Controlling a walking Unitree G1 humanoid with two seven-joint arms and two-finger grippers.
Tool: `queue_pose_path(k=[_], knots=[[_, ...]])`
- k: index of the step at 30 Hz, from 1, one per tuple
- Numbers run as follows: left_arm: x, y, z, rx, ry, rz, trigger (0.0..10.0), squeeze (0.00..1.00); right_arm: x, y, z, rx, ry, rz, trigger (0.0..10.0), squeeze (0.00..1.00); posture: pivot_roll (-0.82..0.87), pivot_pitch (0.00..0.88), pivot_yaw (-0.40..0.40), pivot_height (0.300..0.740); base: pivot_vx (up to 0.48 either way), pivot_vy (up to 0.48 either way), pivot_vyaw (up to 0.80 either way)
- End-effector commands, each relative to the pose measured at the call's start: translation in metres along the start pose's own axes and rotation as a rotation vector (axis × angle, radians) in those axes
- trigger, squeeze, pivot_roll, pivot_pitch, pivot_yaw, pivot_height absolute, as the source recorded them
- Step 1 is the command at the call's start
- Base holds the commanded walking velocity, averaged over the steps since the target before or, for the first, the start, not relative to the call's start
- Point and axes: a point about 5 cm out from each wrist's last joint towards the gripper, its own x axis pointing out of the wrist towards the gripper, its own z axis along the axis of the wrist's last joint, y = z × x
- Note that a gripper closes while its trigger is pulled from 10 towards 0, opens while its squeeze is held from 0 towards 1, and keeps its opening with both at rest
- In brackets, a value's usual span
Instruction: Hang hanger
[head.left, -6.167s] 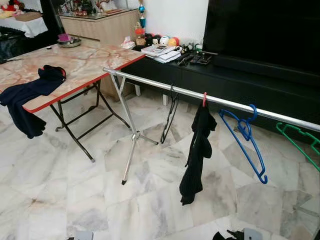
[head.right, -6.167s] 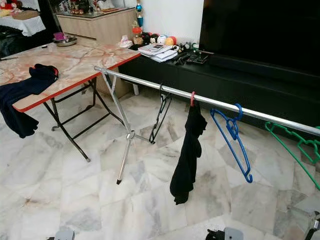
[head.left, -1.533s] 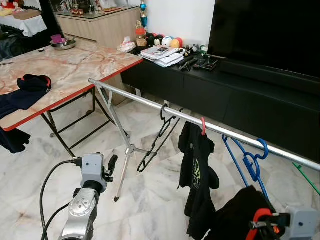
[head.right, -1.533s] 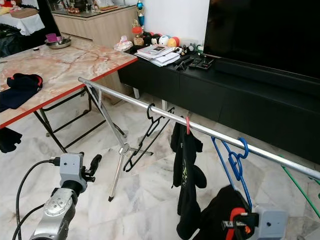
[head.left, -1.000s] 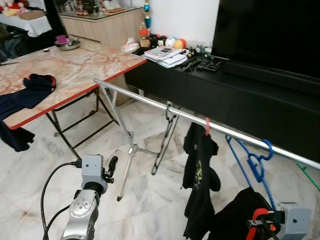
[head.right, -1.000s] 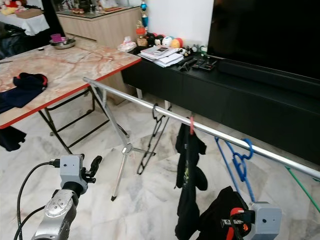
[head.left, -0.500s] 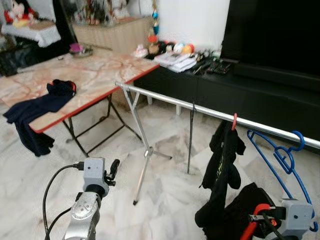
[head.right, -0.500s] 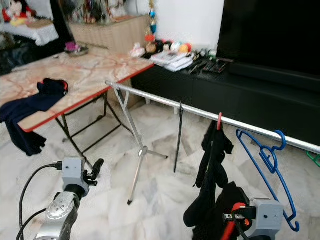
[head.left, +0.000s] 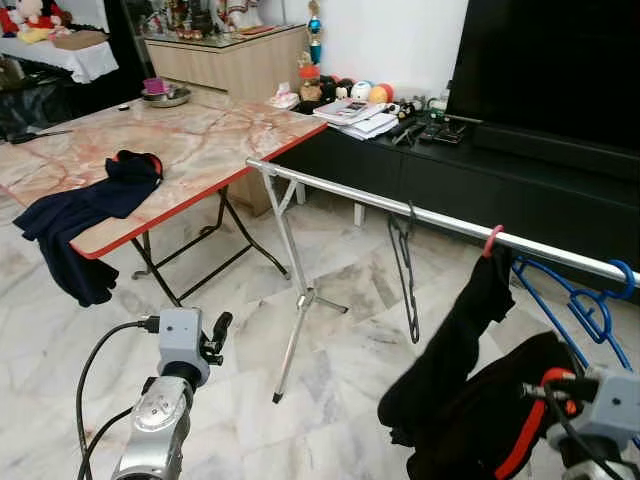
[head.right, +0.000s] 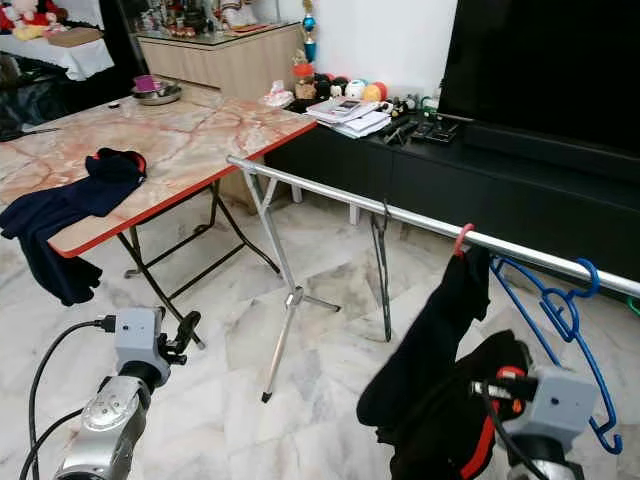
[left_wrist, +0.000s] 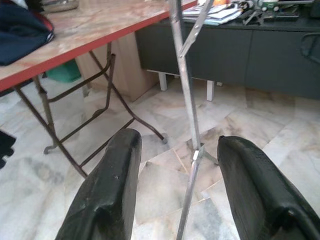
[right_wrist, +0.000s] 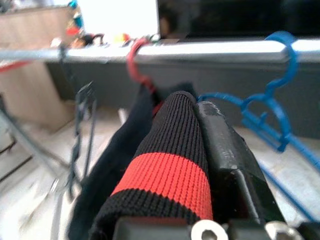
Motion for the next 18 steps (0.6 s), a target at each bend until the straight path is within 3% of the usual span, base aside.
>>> queue_pose_path(k=[1, 6, 10, 11, 13, 18], knots=[[0.0, 0.004, -0.004, -0.001, 0.029, 0.002, 10.0, 0.0, 0.002, -0.003, 0.014, -0.002, -0.075, -0.041, 10.0, 0.0, 0.0, 0.009, 0.087, 0.74, 0.0, 0.0, 0.0], [0.001, 0.006, -0.002, 0.012, 0.032, -0.011, 10.0, 0.0, 0.005, 0.004, 0.021, 0.032, -0.089, -0.016, 10.0, 0.0, -0.01, 0.0, 0.096, 0.74, 0.0, 0.0, 0.0], [0.004, 0.002, -0.002, 0.013, 0.032, -0.023, 10.0, 0.0, 0.004, 0.003, -0.002, 0.024, 0.002, -0.035, 10.0, 0.0, -0.01, 0.0, 0.101, 0.74, 0.0, 0.0, 0.0], [0.002, -0.002, 0.0, 0.009, 0.021, -0.036, 10.0, 0.0, 0.0, 0.005, -0.019, 0.02, 0.073, -0.016, 10.0, 0.0, 0.0, 0.0, 0.104, 0.74, 0.0, 0.0, 0.0], [0.0, -0.006, 0.0, 0.01, 0.015, -0.051, 10.0, 0.0, -0.002, 0.008, -0.03, 0.026, 0.109, 0.002, 10.0, 0.0, 0.01, 0.0, 0.104, 0.74, 0.0, 0.0, 0.0], [-0.009, -0.021, 0.005, -0.022, -0.025, -0.099, 10.0, 0.0, 0.008, 0.015, -0.025, 0.026, 0.073, 0.015, 10.0, 0.0, 0.01, 0.0, 0.101, 0.74, 0.0, 0.0, 0.0]])
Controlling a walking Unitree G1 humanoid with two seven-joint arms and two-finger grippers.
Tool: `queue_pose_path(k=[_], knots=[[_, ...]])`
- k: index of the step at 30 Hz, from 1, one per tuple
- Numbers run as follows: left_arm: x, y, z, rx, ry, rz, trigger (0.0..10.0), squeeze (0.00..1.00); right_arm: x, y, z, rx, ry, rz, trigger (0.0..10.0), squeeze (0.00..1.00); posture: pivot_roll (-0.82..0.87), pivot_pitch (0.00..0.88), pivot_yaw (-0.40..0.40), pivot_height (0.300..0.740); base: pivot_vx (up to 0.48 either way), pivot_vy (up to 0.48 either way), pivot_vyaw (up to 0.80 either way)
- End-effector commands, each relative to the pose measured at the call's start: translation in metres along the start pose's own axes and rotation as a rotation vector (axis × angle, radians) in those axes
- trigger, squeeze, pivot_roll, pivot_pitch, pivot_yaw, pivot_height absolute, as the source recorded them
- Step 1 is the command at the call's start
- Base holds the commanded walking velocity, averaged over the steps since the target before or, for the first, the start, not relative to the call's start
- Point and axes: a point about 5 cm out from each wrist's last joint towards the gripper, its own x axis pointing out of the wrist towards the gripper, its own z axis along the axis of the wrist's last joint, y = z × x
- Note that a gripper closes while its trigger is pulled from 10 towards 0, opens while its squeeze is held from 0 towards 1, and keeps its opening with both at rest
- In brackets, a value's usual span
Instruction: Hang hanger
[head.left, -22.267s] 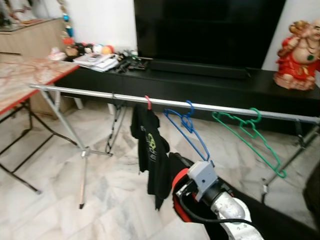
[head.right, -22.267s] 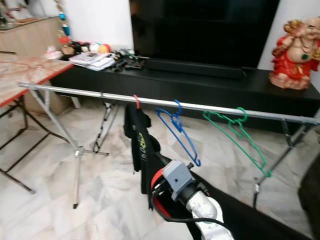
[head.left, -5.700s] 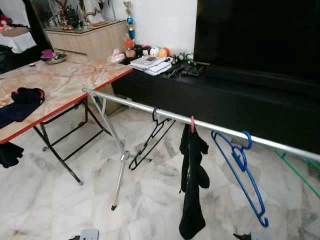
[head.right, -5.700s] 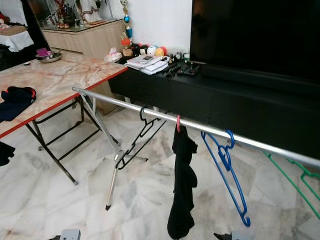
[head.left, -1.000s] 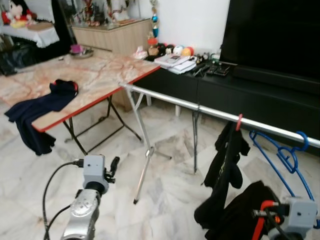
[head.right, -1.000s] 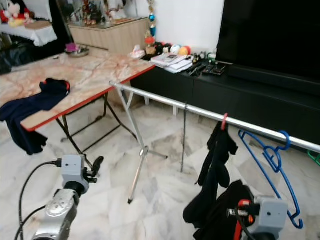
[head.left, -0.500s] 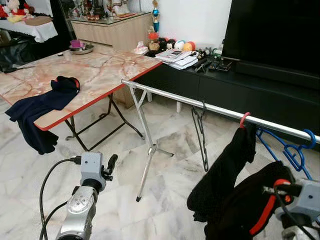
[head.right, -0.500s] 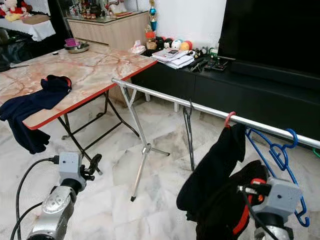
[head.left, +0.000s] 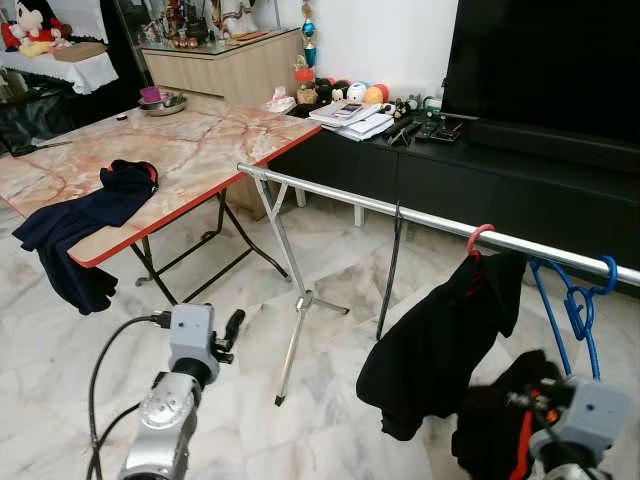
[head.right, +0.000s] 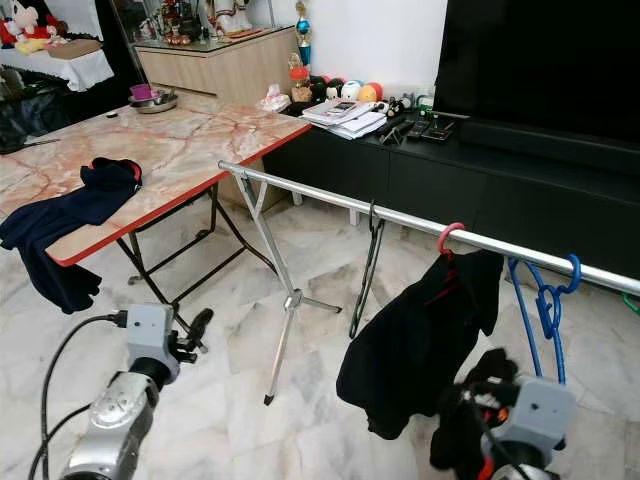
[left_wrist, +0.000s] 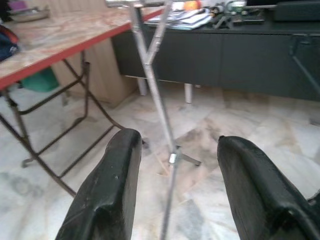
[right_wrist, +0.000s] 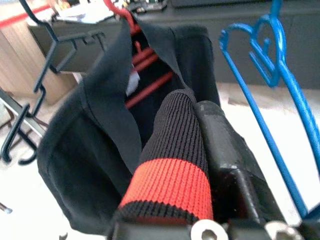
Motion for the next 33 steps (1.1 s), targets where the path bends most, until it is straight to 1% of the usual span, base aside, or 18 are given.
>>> queue_pose_path(k=[1, 3, 4, 6, 7, 8, 9, 11, 14, 15, 16, 18, 23, 25, 26, 27, 29, 33], knots=[[-0.003, -0.003, 0.004, -0.005, -0.015, -0.02, 10.0, 0.0, 0.007, 0.005, 0.018, 0.011, -0.092, 0.017, 10.0, 0.0, 0.01, 0.0, 0.097, 0.74, 0.0, 0.0, 0.0], [-0.008, -0.015, 0.002, 0.004, -0.009, -0.066, 10.0, 0.0, 0.009, 0.007, 0.021, -0.007, -0.102, 0.031, 10.0, 0.0, 0.02, 0.0, 0.086, 0.74, 0.0, 0.0, 0.0], [-0.008, -0.015, 0.002, 0.004, -0.009, -0.066, 10.0, 0.0, 0.009, 0.007, 0.021, -0.007, -0.102, 0.031, 10.0, 0.0, 0.02, 0.0, 0.086, 0.74, 0.0, 0.0, 0.0], [-0.016, -0.024, -0.004, -0.003, 0.006, -0.089, 10.0, 0.0, 0.011, 0.01, 0.024, -0.026, -0.117, 0.042, 10.0, 0.0, 0.02, 0.0, 0.044, 0.74, 0.0, 0.0, 0.0], [-0.016, -0.024, -0.004, -0.003, 0.006, -0.089, 10.0, 0.0, 0.011, 0.01, 0.024, -0.026, -0.117, 0.042, 10.0, 0.0, 0.02, 0.0, 0.044, 0.74, 0.0, 0.0, 0.0], [-0.022, -0.03, -0.008, -0.019, 0.017, -0.099, 10.0, 0.0, 0.013, 0.01, 0.029, -0.028, -0.135, 0.043, 10.0, 0.0, 0.02, 0.0, 0.015, 0.74, 0.0, 0.0, 0.0], [-0.024, -0.034, -0.01, -0.024, 0.026, -0.102, 10.0, 0.0, 0.015, 0.011, 0.032, -0.026, -0.142, 0.051, 10.0, 0.0, 0.01, 0.0, 0.002, 0.74, 0.0, 0.0, 0.0], [-0.027, -0.039, -0.011, -0.027, 0.035, -0.104, 10.0, 0.0, 0.016, 0.011, 0.035, -0.023, -0.148, 0.061, 10.0, 0.0, 0.01, 0.0, -0.003, 0.74, 0.0, 0.0, 0.0], [-0.027, -0.044, -0.01, -0.028, 0.034, -0.096, 10.0, 0.0, 0.02, 0.018, 0.038, -0.051, -0.157, 0.124, 10.0, 0.0, 0.02, 0.0, -0.029, 0.74, 0.0, 0.0, 0.0], [-0.027, -0.044, -0.01, -0.028, 0.034, -0.096, 10.0, 0.0, 0.02, 0.018, 0.038, -0.051, -0.157, 0.124, 10.0, 0.0, 0.02, 0.0, -0.029, 0.74, 0.0, 0.0, 0.0], [-0.024, -0.045, -0.006, -0.016, 0.017, -0.074, 10.0, 0.0, 0.026, 0.021, 0.037, -0.047, -0.155, 0.135, 10.0, 0.0, 0.05, 0.0, -0.036, 0.74, 0.0, 0.0, 0.0], [-0.024, -0.043, -0.003, -0.014, 0.006, -0.056, 10.0, 0.0, 0.03, 0.025, 0.035, -0.019, -0.152, 0.116, 10.0, 0.0, 0.05, 0.0, -0.026, 0.74, 0.0, 0.0, 0.0], [-0.024, -0.034, -0.004, 0.033, 0.019, -0.041, 10.0, 0.0, 0.031, 0.038, 0.03, 0.014, -0.148, 0.109, 10.0, 0.0, 0.04, 0.0, 0.008, 0.74, 0.0, 0.0, 0.0], [-0.018, -0.029, -0.003, 0.037, 0.026, -0.028, 10.0, 0.0, 0.029, 0.044, 0.025, 0.036, -0.13, 0.11, 10.0, 0.0, 0.04, 0.0, 0.031, 0.74, 0.0, 0.0, 0.0], [-0.012, -0.027, 0.0, 0.036, 0.022, -0.025, 10.0, 0.0, 0.027, 0.047, 0.021, 0.037, -0.116, 0.11, 10.0, 0.0, 0.03, 0.0, 0.05, 0.74, 0.0, 0.0, -0.8], [-0.012, -0.027, 0.0, 0.036, 0.022, -0.025, 10.0, 0.0, 0.027, 0.047, 0.021, 0.037, -0.116, 0.11, 10.0, 0.0, 0.03, 0.0, 0.05, 0.74, 0.0, 0.0, -0.8], [-0.006, -0.028, 0.004, 0.013, 0.017, -0.039, 10.0, 0.0, 0.023, 0.05, 0.018, 0.024, -0.114, 0.113, 10.0, 0.0, 0.0, 0.0, 0.073, 0.74, 0.0, 0.0, -0.8], [-0.002, -0.032, 0.004, 0.01, 0.022, -0.056, 10.0, 0.0, 0.023, 0.052, 0.019, 0.002, -0.125, 0.123, 10.0, 0.0, -0.02, 0.0, 0.081, 0.74, 0.0, 0.0, -0.8]])
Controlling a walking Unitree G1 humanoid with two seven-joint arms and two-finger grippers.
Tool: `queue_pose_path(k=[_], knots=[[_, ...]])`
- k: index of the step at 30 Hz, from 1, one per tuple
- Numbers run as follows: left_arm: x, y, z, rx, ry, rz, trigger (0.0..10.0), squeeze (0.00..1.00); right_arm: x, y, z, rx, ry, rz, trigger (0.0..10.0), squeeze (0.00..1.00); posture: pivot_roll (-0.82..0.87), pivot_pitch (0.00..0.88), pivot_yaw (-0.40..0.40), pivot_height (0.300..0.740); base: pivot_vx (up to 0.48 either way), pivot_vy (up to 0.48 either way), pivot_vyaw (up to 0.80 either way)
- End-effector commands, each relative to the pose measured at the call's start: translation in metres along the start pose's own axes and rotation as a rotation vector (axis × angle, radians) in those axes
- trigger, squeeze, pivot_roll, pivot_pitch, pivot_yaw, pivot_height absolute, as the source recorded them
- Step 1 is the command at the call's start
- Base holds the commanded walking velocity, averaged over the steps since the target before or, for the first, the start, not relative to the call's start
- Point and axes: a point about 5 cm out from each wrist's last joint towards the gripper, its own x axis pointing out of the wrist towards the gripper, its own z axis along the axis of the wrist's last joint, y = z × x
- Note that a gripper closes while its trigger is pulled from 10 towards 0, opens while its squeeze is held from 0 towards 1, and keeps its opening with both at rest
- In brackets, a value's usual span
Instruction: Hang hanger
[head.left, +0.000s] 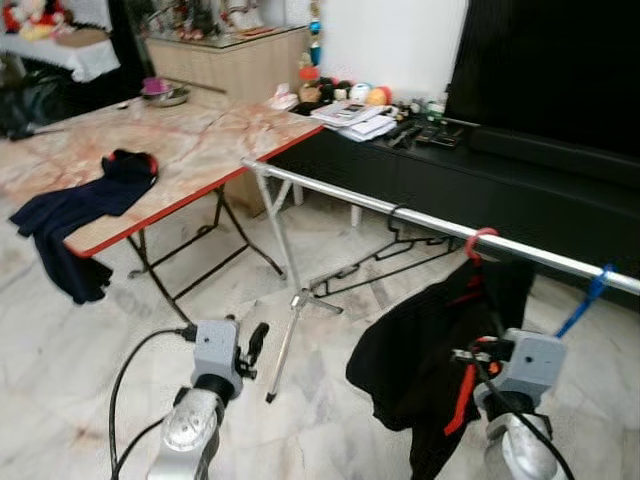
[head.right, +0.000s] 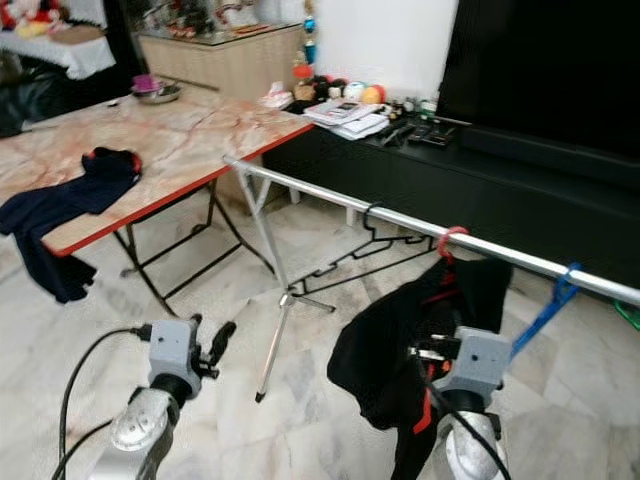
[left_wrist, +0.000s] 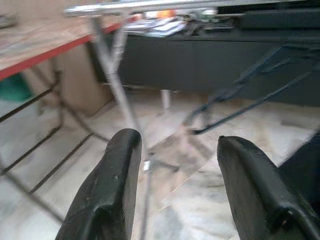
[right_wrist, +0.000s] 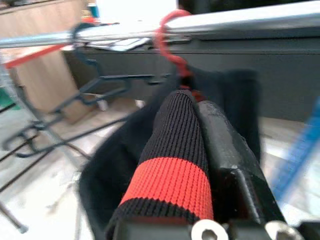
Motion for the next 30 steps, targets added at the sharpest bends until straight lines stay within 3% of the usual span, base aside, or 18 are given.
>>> queue_pose_path(k=[1, 9, 13, 24, 30], knots=[[0.003, -0.003, -0.004, -0.016, 0.031, -0.011, 10.0, 0.0, 0.002, 0.0, 0.006, -0.007, -0.037, -0.003, 10.0, 0.0, -0.02, 0.0, 0.085, 0.74, 0.0, 0.0, -0.79], [0.005, -0.01, -0.002, -0.025, 0.019, -0.025, 10.0, 0.0, 0.002, -0.003, 0.003, -0.043, -0.032, 0.015, 10.0, 0.0, 0.0, 0.0, 0.083, 0.74, 0.0, 0.0, -0.79], [-0.003, 0.004, -0.008, -0.046, 0.028, 0.039, 10.0, 0.0, 0.005, 0.01, 0.002, -0.038, -0.023, 0.068, 10.0, 0.0, 0.03, 0.0, 0.041, 0.74, 0.0, 0.0, -0.79], [-0.007, 0.003, -0.007, -0.062, 0.01, 0.082, 10.0, 0.0, 0.019, 0.011, 0.007, -0.05, -0.038, 0.113, 10.0, 0.0, 0.09, 0.0, 0.007, 0.74, 0.0, 0.0, -0.79], [-0.011, 0.012, -0.008, -0.049, 0.013, 0.098, 10.0, 0.0, 0.022, 0.017, 0.004, -0.033, -0.029, 0.135, 10.0, 0.0, 0.09, 0.0, 0.006, 0.74, 0.0, 0.0, -0.78]])
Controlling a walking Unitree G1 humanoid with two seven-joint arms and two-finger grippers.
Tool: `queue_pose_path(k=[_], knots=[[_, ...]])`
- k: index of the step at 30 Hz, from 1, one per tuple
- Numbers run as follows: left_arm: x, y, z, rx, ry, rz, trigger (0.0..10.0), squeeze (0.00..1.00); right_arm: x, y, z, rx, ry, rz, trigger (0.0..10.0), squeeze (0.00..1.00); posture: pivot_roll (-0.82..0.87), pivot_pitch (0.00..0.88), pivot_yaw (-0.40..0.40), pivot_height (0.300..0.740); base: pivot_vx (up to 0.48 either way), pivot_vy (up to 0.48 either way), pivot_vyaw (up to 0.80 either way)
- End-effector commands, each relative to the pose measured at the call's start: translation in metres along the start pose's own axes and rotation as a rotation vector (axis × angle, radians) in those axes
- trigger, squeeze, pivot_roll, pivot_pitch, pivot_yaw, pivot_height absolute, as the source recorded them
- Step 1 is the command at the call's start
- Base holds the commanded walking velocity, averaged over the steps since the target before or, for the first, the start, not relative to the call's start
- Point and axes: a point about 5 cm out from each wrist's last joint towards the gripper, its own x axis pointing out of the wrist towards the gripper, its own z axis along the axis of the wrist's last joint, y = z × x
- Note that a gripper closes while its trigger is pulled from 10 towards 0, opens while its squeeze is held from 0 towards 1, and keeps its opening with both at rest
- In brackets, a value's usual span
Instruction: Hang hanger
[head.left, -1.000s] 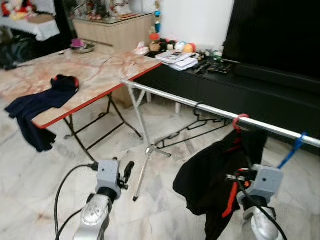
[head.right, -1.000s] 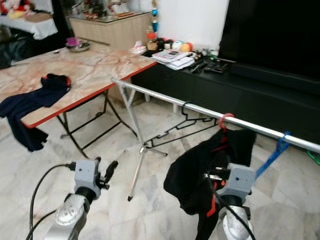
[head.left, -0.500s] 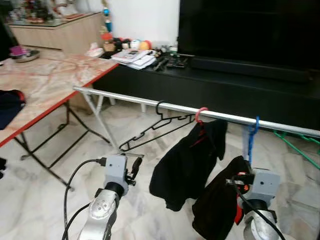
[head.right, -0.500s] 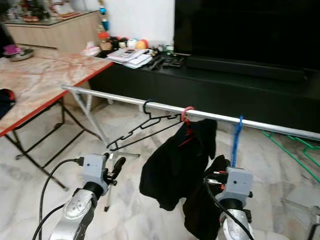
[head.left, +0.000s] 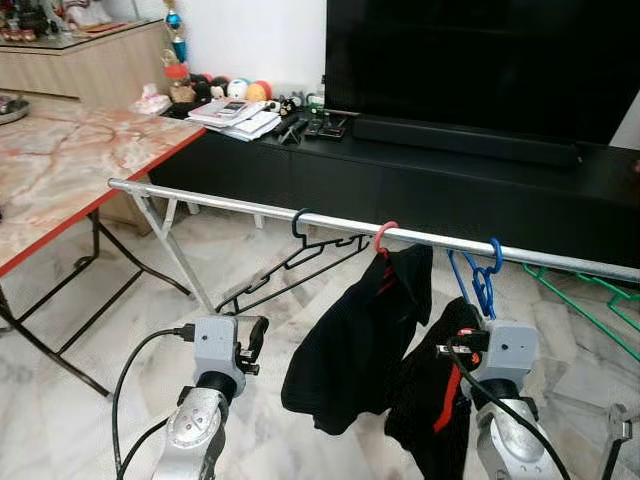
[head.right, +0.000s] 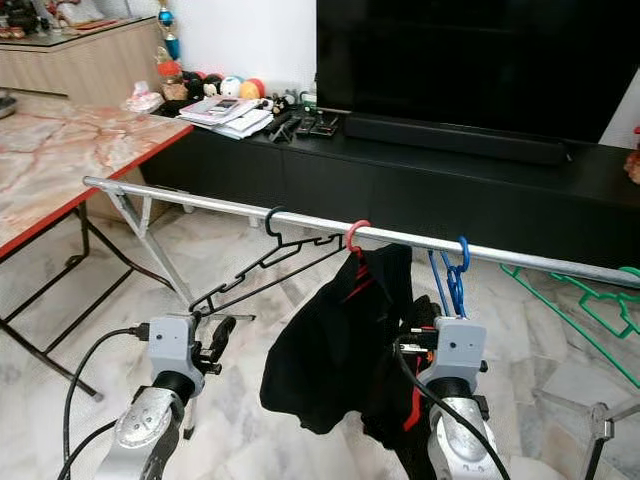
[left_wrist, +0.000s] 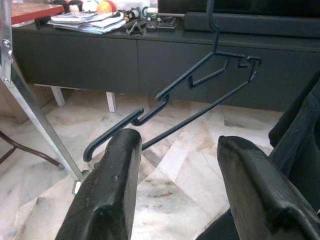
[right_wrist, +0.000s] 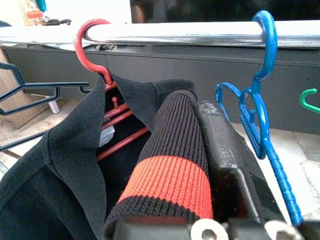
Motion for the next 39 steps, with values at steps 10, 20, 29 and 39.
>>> queue_pose_path(k=[10, 20, 29, 39], knots=[[0.002, -0.006, 0.001, 0.047, -0.007, -0.027, 10.0, 0.0, 0.006, 0.006, 0.009, 0.017, -0.07, 0.026, 10.0, 0.0, 0.06, 0.0, 0.03, 0.74, 0.0, -0.211, -0.58], [0.009, -0.006, 0.007, 0.036, -0.017, -0.048, 10.0, 0.0, -0.001, 0.009, 0.001, 0.036, -0.052, 0.011, 10.0, 0.0, 0.05, 0.0, 0.057, 0.74, 0.0, -0.094, 0.0], [0.007, -0.004, 0.008, 0.028, -0.033, -0.034, 10.0, 0.0, -0.001, 0.004, 0.007, 0.013, -0.086, -0.008, 10.0, 0.0, 0.07, 0.0, 0.048, 0.74, 0.0, 0.0, 0.0], [0.007, -0.006, 0.009, 0.05, -0.036, -0.039, 10.0, 0.0, -0.009, -0.008, -0.006, 0.021, -0.036, -0.052, 10.0, 0.0, 0.07, 0.0, 0.046, 0.74, 0.0, -0.131, 0.0]])
